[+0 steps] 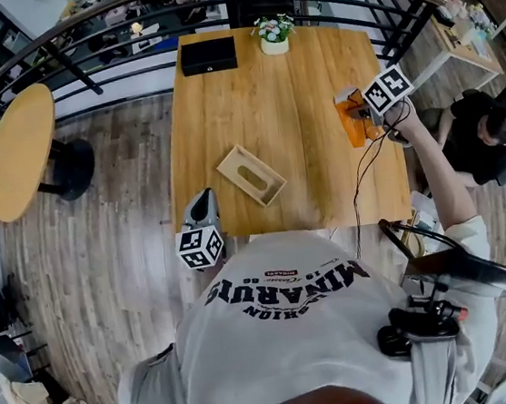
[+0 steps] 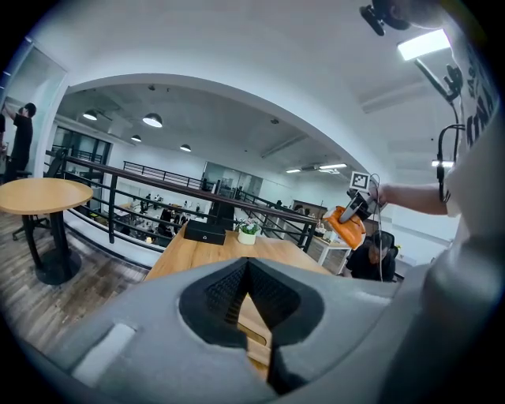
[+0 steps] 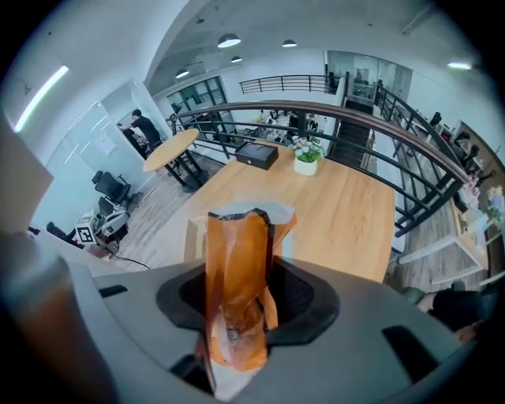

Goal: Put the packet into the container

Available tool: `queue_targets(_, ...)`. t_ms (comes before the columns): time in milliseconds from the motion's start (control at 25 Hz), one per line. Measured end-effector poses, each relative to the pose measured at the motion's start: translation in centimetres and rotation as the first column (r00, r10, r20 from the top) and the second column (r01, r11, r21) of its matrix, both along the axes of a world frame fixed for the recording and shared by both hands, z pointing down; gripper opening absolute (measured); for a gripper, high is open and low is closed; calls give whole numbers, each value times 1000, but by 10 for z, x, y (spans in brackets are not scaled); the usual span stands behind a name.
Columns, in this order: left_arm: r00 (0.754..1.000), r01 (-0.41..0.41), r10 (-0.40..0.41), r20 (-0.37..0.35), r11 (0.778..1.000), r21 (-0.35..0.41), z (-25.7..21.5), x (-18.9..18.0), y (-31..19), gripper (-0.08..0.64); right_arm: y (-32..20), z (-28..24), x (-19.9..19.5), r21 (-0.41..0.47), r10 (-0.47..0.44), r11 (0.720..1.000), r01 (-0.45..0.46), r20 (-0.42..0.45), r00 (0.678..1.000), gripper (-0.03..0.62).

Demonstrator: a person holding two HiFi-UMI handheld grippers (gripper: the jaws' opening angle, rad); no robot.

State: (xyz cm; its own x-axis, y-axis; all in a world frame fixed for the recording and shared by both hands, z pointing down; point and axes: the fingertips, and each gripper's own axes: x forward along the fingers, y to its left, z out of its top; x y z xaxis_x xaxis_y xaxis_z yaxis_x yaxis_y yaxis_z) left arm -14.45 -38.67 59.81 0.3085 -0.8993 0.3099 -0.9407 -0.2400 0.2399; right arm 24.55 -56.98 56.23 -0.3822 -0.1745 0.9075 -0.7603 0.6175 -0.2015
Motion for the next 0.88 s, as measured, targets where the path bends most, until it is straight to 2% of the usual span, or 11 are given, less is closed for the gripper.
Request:
queue_targets(240, 1000, 23, -23, -5, 1000, 3, 1, -4, 9, -8, 8, 5, -107, -13, -139, 990, 140, 82, 987, 169)
queue_targets(400, 999, 44, -44, -12, 999, 5, 5, -20, 22, -8, 33, 23, -187, -46, -255, 965, 259, 81, 964, 169)
queue_targets(480, 998, 59, -59, -14, 998, 4, 5, -26, 26, -8, 45, 28, -222, -72, -292, 951, 300, 107, 950, 169)
queue_targets(600, 996, 93, -93, -16, 996, -5, 5, -20, 28, -8, 57, 30, -246, -120, -316, 934, 337, 168, 934, 169)
queue_targets(720, 992, 127, -127, -19, 992, -14, 9, -26, 40, -8, 72, 36, -258, -147, -343, 917, 371, 182, 921, 169)
queue_targets(880, 987, 159, -159, -13, 987, -24, 13, -40, 52, -8, 79, 37, -263, -160, -342, 914, 374, 195, 919, 169)
